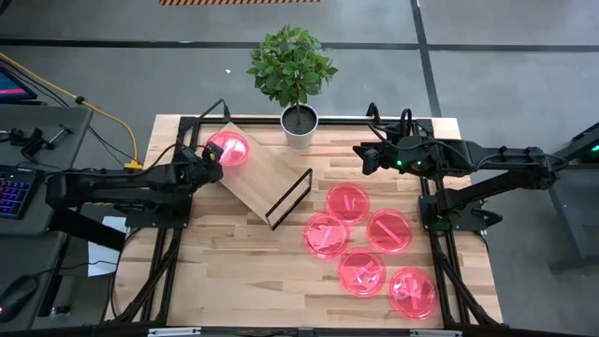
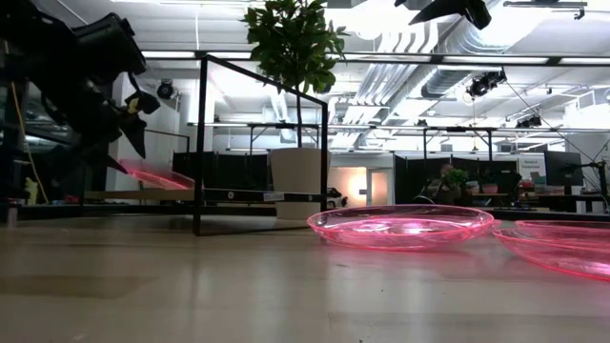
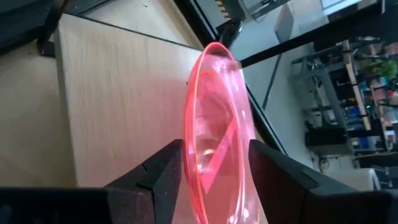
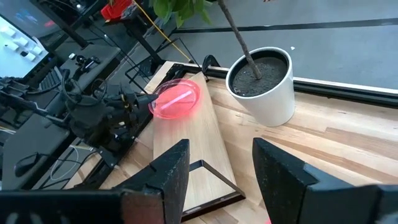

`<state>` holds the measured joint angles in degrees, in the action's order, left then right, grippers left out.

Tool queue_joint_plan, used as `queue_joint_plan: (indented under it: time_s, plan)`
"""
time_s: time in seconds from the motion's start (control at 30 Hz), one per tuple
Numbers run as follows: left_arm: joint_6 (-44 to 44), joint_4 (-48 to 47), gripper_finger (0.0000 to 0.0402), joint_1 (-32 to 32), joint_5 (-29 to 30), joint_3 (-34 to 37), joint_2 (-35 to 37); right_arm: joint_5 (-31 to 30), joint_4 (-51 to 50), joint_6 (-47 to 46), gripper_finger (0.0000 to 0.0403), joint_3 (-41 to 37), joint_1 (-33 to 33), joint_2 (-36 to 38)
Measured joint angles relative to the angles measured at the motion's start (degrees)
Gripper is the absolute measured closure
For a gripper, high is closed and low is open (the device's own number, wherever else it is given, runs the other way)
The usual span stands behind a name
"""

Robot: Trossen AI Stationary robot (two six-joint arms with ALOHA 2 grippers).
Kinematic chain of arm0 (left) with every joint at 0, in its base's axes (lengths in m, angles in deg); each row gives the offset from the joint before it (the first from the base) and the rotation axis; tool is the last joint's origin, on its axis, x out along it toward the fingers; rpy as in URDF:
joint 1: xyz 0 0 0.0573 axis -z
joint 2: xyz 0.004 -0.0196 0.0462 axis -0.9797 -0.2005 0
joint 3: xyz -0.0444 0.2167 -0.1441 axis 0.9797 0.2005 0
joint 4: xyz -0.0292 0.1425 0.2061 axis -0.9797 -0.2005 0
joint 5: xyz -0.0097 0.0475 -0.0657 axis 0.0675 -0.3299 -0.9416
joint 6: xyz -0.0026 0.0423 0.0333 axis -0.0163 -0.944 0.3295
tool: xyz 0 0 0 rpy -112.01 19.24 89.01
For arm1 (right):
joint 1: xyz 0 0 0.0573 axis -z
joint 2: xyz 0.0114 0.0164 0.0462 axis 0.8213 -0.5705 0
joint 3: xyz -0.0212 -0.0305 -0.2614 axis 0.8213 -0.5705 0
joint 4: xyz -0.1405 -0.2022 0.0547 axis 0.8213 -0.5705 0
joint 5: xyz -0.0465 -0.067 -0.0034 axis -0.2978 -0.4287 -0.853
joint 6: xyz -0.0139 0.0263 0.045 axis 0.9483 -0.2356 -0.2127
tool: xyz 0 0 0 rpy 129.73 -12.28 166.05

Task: Place and stack plates onto a shelf
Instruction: Put the pink plate on the shelf

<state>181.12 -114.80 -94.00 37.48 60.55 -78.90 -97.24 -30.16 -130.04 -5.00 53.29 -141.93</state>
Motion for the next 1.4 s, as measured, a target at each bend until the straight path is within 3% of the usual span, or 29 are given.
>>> queue_joint_plan:
  time_s: [0.43,0.73,0.83,1.0,1.2,1.4]
  plan:
    - [-5.5,0.5,0.0229,0.1,-7.6,0.0,3.3,0.1,0.0,0.0,0.0242,0.0,0.0,0.0]
    - [-24.5,14.1,0.0238,1.9,-9.0,-0.3,7.2,-0.4,0.0,0.0,0.0242,0.0,0.0,0.0]
    - [-30.4,15.3,0.0273,-0.5,-12.2,-3.0,4.6,-0.9,0.0,0.0,0.0242,0.0,0.1,0.0]
    - [-47.8,13.0,0.0384,-7.0,-19.9,-11.2,-3.2,-0.9,0.0,0.0,0.0242,0.0,0.4,0.0]
    - [-62.9,0.5,0.04,-15.5,-28.1,-20.6,-17.4,-1.3,-0.2,0.2,0.0242,0.0,0.4,0.0]
    - [-71.7,-2.2,0.0401,-18.6,-31.2,-24.4,-28.4,-1.3,-0.3,0.0,0.0242,0.0,0.4,0.0]
